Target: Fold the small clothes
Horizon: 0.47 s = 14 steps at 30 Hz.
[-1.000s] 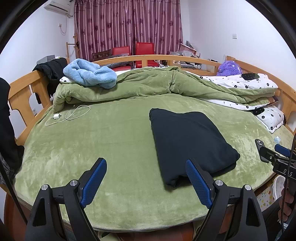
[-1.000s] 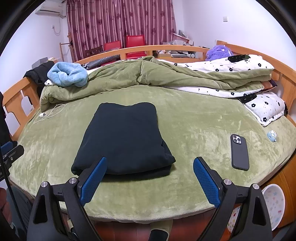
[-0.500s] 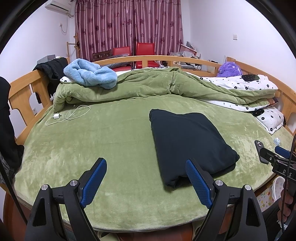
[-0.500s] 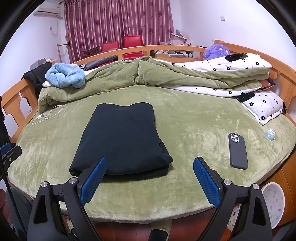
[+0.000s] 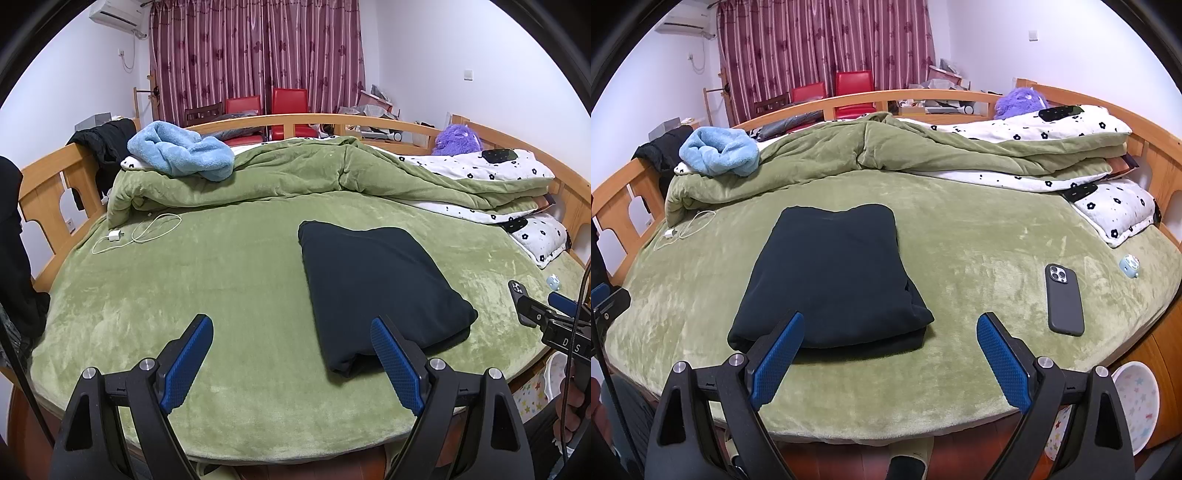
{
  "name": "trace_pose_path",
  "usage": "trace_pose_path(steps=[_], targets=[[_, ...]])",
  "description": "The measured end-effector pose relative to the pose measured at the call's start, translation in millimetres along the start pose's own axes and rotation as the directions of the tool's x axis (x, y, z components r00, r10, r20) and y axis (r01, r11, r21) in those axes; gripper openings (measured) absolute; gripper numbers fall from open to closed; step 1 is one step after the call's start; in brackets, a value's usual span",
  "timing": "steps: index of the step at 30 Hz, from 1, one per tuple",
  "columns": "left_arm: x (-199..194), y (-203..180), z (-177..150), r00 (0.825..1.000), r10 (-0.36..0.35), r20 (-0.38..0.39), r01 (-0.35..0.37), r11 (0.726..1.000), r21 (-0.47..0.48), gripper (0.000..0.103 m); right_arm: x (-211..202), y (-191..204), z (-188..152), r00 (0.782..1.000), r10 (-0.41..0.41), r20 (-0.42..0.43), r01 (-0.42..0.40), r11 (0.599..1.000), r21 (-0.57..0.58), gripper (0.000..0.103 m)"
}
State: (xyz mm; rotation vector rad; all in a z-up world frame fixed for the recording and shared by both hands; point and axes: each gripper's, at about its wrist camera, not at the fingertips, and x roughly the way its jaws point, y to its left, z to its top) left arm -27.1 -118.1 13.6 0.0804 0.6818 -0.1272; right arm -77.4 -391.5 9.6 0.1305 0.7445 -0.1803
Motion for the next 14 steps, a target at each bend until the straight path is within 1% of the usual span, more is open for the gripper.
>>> trace_pose_path(steps=[11,14], targets=[[-1.5,-2.0,2.3,1.0,0.001,0.007,-0.001,1.0,-0.006,0.087,0.0,0.2,0.0,1.0,0.001,0.002,-0.001,1.0,0.001,0.093],[-1.3,-2.3,2.4,1.0,-0.014,0.005,0.014,1.0,0.002,0.087,-1.0,3.6,0.6,1.0,-0.004,0.007,0.004,1.0,-0.006,0.093]])
